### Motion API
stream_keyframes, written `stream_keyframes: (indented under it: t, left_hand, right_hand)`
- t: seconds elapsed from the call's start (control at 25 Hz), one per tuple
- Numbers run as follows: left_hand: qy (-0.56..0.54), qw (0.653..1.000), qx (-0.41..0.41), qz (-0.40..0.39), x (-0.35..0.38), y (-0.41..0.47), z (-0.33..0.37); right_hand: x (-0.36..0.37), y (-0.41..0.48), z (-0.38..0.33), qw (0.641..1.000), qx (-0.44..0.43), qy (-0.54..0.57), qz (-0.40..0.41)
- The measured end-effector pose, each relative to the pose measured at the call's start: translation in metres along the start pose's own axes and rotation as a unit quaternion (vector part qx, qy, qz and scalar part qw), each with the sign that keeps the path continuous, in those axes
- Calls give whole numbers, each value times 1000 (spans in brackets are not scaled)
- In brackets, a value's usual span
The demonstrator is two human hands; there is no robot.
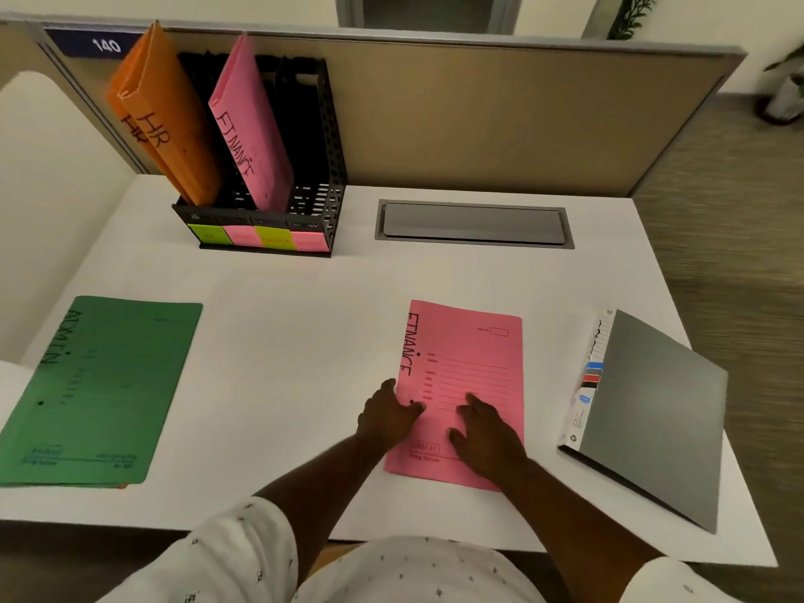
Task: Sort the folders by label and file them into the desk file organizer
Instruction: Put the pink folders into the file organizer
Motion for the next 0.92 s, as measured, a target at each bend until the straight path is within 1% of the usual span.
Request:
stream_keyframes:
  t: [0.08, 0.12, 0.24, 0.32, 0.44, 0.56, 0.72, 0.92]
  left_hand:
    - [-99, 993, -63, -6, -4, 4, 2]
    - [-116, 991, -69, -13, -5, 6, 5]
    - [-111, 993, -22, -37, -3, 5, 14]
    - [-148, 988, -11, -41, -2, -2, 18]
    - [-189, 982, 12, -21, -12, -14, 24]
    - [-225, 973, 49, -5, -31, -25, 34]
    - [-223, 969, 103, 26, -66, -35, 41]
    - [-205, 964, 146, 82, -119, -46, 38]
  right_hand:
    - [-2, -1, 1, 1000, -9, 5, 0]
    - [-2, -2, 2, 1000, -12, 13, 0]
    - [-7, -4, 5, 999, -16, 31, 12]
    - [-19, -3, 6, 998, -20, 38, 47]
    - [-49, 4, 2, 993, -12, 63, 101]
    - [-77, 16, -11, 989, -3, 82, 119]
    - [-103, 30, -46, 985, -9, 102, 138]
    - [-144, 46, -126, 975, -82, 103, 180]
Point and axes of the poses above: each hand's wrist, its own y-axis towards the middle knuckle, its own x-axis out of the palm, z = x × y, the point moved 7 cm from there along y, towards the middle knuckle, and after that the axes turned 1 degree about z, right-handed, at the moved point
